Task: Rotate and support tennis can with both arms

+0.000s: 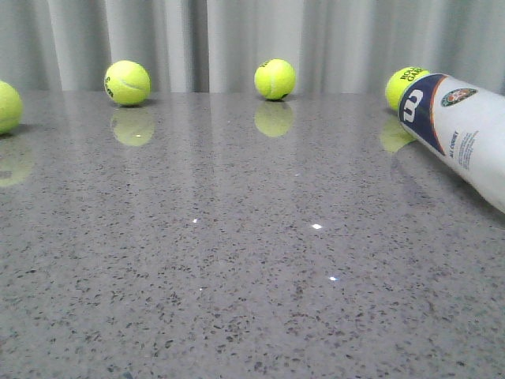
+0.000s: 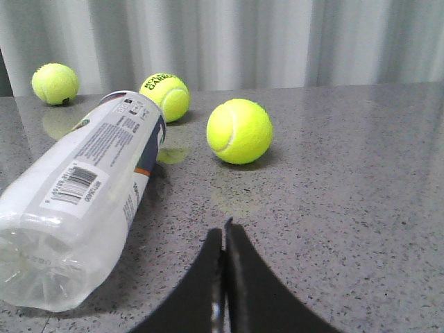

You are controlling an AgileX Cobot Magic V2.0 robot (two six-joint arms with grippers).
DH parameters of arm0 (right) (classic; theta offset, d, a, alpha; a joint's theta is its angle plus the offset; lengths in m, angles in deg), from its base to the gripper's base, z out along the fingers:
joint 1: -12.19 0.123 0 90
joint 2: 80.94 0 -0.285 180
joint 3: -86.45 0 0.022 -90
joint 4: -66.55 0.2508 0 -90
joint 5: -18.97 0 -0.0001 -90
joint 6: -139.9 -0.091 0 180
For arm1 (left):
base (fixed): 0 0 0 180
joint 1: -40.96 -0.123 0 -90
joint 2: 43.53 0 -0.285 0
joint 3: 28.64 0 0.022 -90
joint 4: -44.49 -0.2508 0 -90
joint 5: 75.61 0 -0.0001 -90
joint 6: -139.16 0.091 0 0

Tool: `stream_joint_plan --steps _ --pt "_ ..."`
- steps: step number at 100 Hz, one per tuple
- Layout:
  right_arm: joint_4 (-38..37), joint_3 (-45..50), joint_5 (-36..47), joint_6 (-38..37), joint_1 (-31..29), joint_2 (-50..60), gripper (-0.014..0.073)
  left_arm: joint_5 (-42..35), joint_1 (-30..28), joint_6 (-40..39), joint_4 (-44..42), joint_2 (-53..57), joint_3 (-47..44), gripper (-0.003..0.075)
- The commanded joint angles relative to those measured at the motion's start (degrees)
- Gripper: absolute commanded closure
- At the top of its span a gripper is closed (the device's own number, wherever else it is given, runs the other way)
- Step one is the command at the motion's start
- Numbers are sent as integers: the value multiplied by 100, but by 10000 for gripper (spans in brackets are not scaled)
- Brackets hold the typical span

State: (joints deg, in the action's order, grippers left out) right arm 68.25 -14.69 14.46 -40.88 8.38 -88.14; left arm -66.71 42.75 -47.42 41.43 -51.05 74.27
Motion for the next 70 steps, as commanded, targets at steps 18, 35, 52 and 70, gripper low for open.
stream_joint_plan --steps 18,35,52,70 --pt "23 -118 451 30 -38 127 659 -424 -15 17 37 227 -275 741" --pt "23 -118 451 30 -38 127 659 -424 -15 17 37 227 -275 741" --pt "23 -150 418 30 -38 127 659 -424 -15 17 37 227 -275 741" --pt "23 -608 162 30 -38 -136 659 -424 -15 17 37 227 -275 741"
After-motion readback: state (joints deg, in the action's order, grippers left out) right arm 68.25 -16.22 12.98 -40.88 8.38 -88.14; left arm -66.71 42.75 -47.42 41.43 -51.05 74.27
